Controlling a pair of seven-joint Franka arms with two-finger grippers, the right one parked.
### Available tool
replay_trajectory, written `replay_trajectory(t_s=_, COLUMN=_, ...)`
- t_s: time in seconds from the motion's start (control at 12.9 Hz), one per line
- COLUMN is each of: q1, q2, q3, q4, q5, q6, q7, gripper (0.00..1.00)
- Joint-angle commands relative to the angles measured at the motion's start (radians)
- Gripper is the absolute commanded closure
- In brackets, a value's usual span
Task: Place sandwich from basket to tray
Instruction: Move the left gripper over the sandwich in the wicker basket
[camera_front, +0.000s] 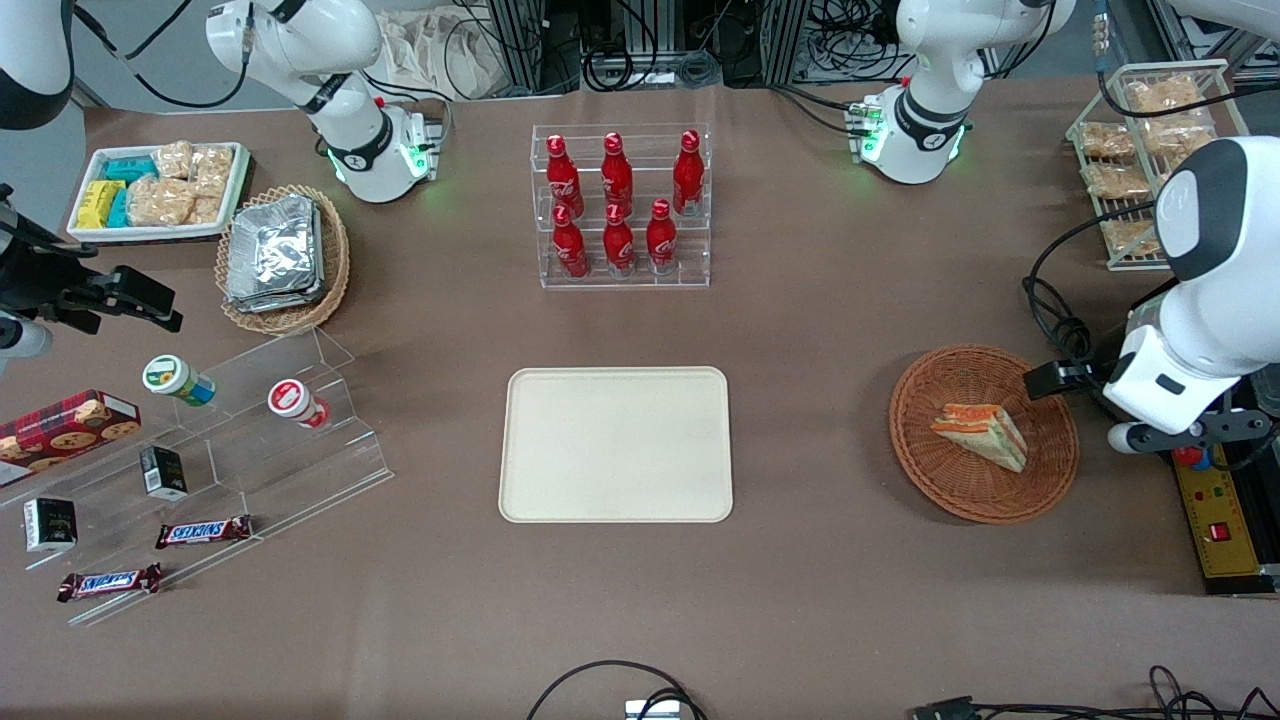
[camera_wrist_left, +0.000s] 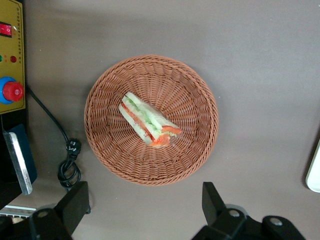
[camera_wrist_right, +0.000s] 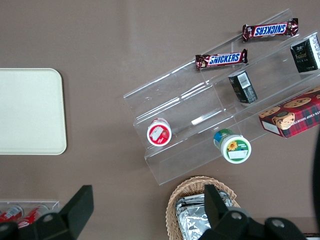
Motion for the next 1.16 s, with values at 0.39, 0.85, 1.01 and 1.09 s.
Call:
replay_trajectory(t_s=0.39, q1=-0.008, q2=0.045, q3=-0.002, q4=0.031, q5=0.001, q6=0.037, q7=-0.348, gripper=0.0)
replay_trajectory(t_s=0.85, q1=-0.025, q2=0.097, q3=-0.009, q4=-0.052, q5=0.01, q6=0.166, q7=-0.878, gripper=0.0)
replay_trajectory(t_s=1.01, q1=-0.03, q2=0.099, q3=-0.007, q4=-0.104, q5=0.012, q6=0.206, q7=-0.956, gripper=0.0)
replay_trajectory(t_s=1.09, q1=-0.03, q2=0.104, q3=-0.004, q4=-0.126, q5=0.014, q6=0.221, q7=-0.957, gripper=0.0)
